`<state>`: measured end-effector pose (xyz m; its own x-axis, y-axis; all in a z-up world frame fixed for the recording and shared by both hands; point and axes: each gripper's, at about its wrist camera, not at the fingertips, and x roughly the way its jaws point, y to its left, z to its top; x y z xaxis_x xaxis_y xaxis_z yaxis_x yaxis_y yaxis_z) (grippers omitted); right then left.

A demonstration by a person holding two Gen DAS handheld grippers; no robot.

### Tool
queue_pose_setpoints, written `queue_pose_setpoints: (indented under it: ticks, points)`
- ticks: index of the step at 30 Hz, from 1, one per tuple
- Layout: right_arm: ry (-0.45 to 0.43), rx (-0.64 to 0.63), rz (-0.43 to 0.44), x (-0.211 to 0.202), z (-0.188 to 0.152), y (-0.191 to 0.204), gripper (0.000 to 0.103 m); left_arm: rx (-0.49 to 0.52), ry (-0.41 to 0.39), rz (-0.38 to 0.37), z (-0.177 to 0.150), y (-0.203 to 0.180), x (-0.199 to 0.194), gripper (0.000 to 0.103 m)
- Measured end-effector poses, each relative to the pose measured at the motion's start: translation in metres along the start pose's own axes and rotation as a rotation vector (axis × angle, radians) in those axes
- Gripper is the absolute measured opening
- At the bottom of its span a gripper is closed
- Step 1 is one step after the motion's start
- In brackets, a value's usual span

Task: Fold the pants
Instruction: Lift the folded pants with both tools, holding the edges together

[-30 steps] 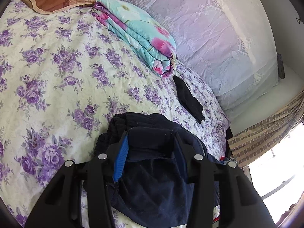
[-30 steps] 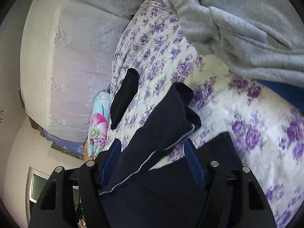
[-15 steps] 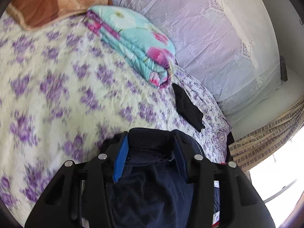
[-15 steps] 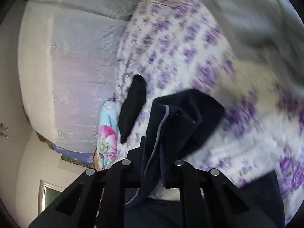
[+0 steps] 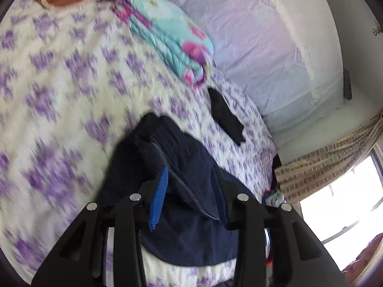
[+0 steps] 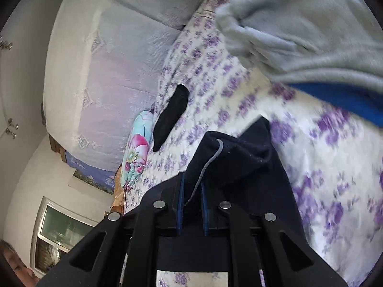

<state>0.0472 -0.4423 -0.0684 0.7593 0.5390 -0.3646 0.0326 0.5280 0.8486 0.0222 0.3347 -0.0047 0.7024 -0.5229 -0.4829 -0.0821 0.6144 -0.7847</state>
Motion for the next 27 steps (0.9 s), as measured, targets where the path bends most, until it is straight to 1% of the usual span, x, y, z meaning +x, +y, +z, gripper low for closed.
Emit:
queue_pose_setpoints:
  ticks: [1, 2, 4, 6, 7, 9, 11, 13, 15, 16, 18, 19, 20, 21, 22, 23, 27]
  points:
    - [-0.004, 0.021, 0.004, 0.001, -0.003, -0.007, 0.013, 0.007, 0.017, -0.020, -0.008, -0.008, 0.005, 0.039]
    - [-0.009, 0.045, 0.028, 0.002, -0.004, -0.014, 0.013, 0.018, 0.027, -0.030, -0.016, -0.018, 0.009, 0.050]
    - [-0.017, 0.052, 0.057, 0.001, -0.004, -0.013, 0.013, 0.022, 0.003, 0.020, -0.026, -0.032, 0.011, 0.067]
    - [-0.022, 0.039, 0.075, -0.002, -0.003, -0.008, 0.013, 0.021, -0.035, 0.060, -0.031, -0.039, 0.007, 0.068]
    - [-0.023, 0.030, 0.082, -0.004, -0.003, -0.005, 0.013, 0.016, -0.056, 0.095, -0.033, -0.039, 0.003, 0.069]
    - [-0.021, 0.019, 0.085, -0.003, -0.002, 0.002, 0.013, -0.002, -0.071, 0.146, -0.033, -0.034, 0.000, 0.069]
    - [-0.019, 0.020, 0.086, -0.002, -0.003, 0.002, 0.013, -0.033, -0.036, 0.176, -0.029, -0.022, 0.011, 0.070]
    - [-0.019, 0.037, 0.091, -0.002, -0.003, -0.003, 0.013, -0.084, 0.003, 0.224, -0.023, -0.007, 0.031, 0.070]
    - [-0.018, 0.051, 0.092, -0.001, -0.003, -0.006, 0.013, -0.131, 0.021, 0.246, -0.014, 0.005, 0.049, 0.069]
    - [-0.016, 0.056, 0.092, -0.001, -0.003, -0.007, 0.013, -0.154, 0.025, 0.242, -0.007, 0.011, 0.058, 0.067]
    - [-0.011, 0.056, 0.085, 0.000, 0.001, -0.005, 0.013, -0.158, 0.031, 0.215, 0.008, 0.010, 0.069, 0.052]
    - [-0.008, 0.050, 0.078, 0.002, 0.007, -0.001, 0.013, -0.157, 0.030, 0.217, 0.015, 0.007, 0.072, 0.044]
    - [-0.004, 0.043, 0.074, 0.005, 0.014, 0.003, 0.013, -0.159, 0.017, 0.213, 0.024, 0.004, 0.074, 0.022]
    - [0.001, 0.033, 0.069, 0.010, 0.023, 0.010, 0.013, -0.159, 0.013, 0.177, 0.038, 0.001, 0.076, 0.021]
    - [0.004, 0.020, 0.065, 0.016, 0.034, 0.018, 0.012, -0.169, 0.003, 0.147, 0.049, -0.003, 0.077, 0.017]
    - [0.006, 0.006, 0.063, 0.024, 0.046, 0.027, 0.012, -0.184, -0.010, 0.122, 0.058, -0.006, 0.077, 0.015]
    - [-0.014, -0.033, 0.078, 0.060, 0.103, 0.075, 0.012, -0.219, -0.060, 0.030, 0.092, -0.029, 0.075, 0.015]
